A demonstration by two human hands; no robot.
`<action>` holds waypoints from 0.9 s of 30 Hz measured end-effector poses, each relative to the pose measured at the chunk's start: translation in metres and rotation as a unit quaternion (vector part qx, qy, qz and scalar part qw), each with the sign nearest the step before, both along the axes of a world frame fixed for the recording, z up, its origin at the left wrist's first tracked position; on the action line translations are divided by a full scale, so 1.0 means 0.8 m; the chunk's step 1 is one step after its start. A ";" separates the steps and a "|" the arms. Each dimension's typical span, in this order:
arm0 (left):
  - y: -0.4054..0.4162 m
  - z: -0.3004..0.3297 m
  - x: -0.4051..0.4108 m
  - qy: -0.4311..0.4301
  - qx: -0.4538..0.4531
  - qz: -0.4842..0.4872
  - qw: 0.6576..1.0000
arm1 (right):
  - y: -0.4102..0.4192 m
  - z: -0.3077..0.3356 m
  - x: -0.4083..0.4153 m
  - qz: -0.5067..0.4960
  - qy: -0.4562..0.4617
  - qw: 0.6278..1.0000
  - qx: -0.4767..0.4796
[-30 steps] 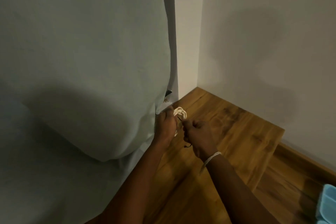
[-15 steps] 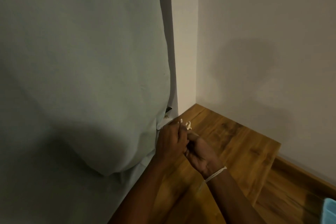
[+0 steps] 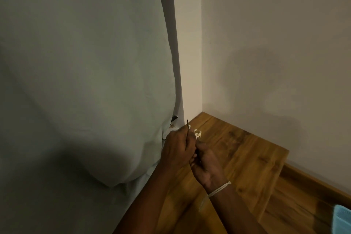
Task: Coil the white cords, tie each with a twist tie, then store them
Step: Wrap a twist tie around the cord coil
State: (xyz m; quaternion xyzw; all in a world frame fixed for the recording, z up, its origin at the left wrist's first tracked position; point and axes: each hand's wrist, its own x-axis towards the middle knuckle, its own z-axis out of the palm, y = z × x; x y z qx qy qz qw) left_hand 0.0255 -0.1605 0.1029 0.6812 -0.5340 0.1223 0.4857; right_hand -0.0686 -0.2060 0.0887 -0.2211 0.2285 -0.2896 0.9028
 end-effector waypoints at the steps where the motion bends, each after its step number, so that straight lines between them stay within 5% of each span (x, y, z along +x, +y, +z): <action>1: 0.000 0.002 -0.001 -0.006 -0.002 0.006 1.000 | 0.003 0.002 0.000 0.000 -0.018 1.000 0.009; 7: 0.005 0.019 -0.021 -0.036 0.010 0.111 0.993 | 0.012 0.014 -0.001 0.005 -0.049 0.999 0.001; 12: 0.008 0.023 -0.022 0.043 -0.030 0.083 0.995 | 0.004 0.011 0.000 0.051 -0.058 0.996 -0.049; 27: 0.003 0.032 -0.023 0.039 -0.041 0.145 0.988 | 0.009 0.042 -0.013 0.087 -0.045 0.995 -0.030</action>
